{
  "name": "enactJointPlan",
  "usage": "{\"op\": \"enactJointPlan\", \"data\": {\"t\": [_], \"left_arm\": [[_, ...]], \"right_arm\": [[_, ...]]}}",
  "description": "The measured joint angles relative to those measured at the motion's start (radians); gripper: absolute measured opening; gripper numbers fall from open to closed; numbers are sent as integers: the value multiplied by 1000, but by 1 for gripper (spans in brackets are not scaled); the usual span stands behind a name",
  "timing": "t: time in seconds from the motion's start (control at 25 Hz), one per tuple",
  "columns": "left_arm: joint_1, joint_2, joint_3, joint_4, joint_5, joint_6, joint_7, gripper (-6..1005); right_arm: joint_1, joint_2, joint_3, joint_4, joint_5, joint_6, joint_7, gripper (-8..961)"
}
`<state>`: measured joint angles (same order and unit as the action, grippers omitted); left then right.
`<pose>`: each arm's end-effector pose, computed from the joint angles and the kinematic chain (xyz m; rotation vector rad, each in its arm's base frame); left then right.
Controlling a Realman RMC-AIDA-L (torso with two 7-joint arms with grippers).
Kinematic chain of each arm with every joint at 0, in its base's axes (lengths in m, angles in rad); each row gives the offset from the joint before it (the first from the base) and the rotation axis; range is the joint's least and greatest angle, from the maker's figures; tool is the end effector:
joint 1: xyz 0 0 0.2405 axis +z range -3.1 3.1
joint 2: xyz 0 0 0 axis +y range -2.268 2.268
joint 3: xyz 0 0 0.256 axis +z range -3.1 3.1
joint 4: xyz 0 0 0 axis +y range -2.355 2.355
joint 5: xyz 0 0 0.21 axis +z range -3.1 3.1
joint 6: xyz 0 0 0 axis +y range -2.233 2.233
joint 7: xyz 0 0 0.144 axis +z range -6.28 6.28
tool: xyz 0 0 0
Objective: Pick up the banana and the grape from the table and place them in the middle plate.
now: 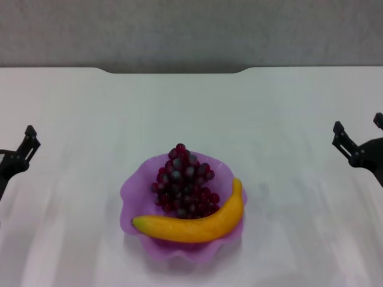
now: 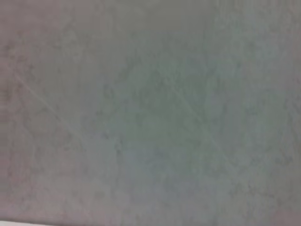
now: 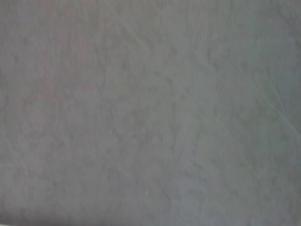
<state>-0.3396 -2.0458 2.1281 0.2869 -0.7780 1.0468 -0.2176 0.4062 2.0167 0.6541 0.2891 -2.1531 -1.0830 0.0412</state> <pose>-0.3527 0.3222 -0.0004 -1.4740 -0.7269 -0.7128 0.3273 0.3294 -0.0223 -1.6952 0.5089 0.6183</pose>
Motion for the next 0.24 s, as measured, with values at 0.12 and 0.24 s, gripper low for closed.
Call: {"op": "enactJointPlan", "data": {"t": [0.12, 0.24], "left_arm": [[-1, -4, 0, -3, -2, 0, -4, 893], [-2, 1, 8, 9, 8, 2, -7, 893]], "right_arm": [[-7, 0, 0, 1, 0, -7, 2, 892], [-14, 1, 8, -2, -2, -33, 3, 892]]}}
